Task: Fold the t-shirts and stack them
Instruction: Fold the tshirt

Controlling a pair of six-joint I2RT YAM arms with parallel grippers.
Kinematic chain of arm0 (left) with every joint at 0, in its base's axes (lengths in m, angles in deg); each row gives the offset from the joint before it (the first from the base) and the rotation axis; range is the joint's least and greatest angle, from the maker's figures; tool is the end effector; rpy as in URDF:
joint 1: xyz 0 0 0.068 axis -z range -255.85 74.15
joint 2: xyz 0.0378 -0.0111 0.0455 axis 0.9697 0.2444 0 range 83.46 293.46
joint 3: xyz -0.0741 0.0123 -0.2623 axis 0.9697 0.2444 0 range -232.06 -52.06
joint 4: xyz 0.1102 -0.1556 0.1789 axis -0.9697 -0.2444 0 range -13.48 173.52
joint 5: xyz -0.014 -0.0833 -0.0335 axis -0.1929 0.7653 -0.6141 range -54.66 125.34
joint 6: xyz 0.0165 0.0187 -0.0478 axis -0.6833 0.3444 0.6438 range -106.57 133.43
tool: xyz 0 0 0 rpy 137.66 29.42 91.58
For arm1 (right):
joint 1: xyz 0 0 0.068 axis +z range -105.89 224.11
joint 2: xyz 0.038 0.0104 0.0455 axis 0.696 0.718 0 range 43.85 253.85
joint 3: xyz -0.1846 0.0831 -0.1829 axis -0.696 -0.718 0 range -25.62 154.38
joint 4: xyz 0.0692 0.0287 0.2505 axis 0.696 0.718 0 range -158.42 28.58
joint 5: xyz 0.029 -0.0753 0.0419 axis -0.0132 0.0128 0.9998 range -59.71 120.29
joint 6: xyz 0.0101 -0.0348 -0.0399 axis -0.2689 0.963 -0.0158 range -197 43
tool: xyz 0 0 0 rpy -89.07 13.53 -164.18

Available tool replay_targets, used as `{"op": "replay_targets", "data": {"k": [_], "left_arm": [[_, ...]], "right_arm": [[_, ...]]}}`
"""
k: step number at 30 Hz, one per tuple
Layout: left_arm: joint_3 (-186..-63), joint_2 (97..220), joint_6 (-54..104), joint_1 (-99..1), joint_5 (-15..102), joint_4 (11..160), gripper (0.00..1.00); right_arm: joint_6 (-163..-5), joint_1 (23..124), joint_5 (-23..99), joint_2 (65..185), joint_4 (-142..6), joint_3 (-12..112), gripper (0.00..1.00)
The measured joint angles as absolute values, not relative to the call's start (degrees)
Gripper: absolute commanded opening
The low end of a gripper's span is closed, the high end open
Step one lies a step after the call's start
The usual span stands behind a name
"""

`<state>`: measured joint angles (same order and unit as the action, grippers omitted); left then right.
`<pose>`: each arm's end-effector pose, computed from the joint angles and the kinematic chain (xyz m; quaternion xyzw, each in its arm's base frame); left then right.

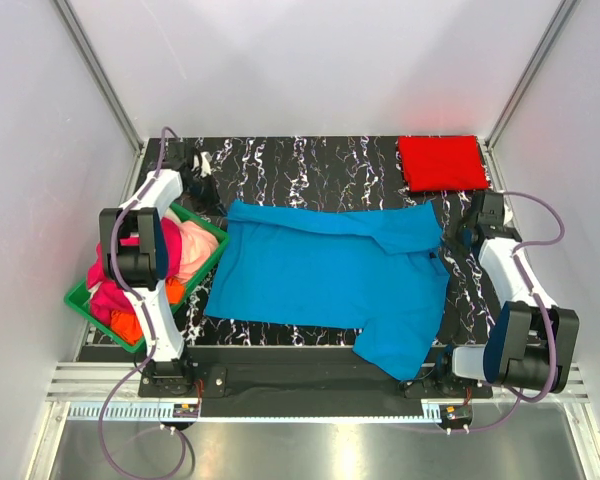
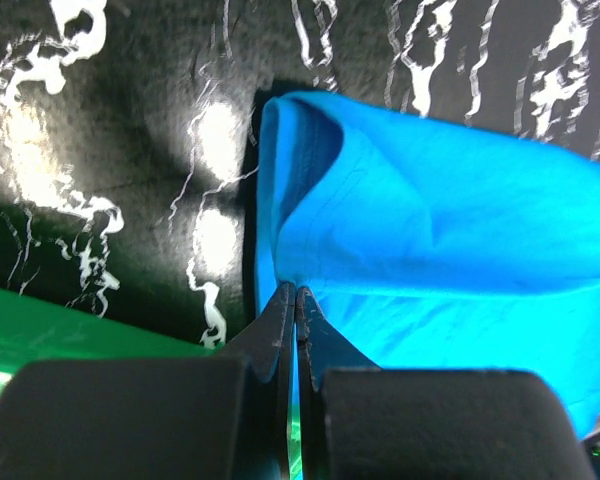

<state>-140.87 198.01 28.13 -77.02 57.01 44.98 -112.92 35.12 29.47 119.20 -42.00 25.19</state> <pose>0.4231 -0.0046 0.2050 -0.0907 0.9541 -0.2078 0.1955 0.2668 -0.0427 0.2367 0.3622 0.8701 0.0713 0.3265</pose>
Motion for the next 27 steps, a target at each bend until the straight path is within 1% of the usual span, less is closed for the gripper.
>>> {"op": "replay_targets", "data": {"k": [7,10,16,27], "left_arm": [[-140.85,198.01,26.4,-74.9,50.87,40.82,0.0],[-140.85,198.01,25.86,-73.59,48.18,39.25,0.0],[-140.96,197.96,25.88,-73.07,46.98,38.16,0.0],[-139.58,196.76,26.05,-71.43,43.57,37.44,0.0]], "right_arm": [[-114.32,35.12,29.47,119.16,-40.89,19.86,0.0],[-114.69,35.12,29.44,119.14,-40.67,19.68,0.0],[-114.89,35.12,29.42,118.11,-39.84,19.86,0.0],[-114.89,35.12,30.47,110.24,-36.82,19.9,0.0]]}}
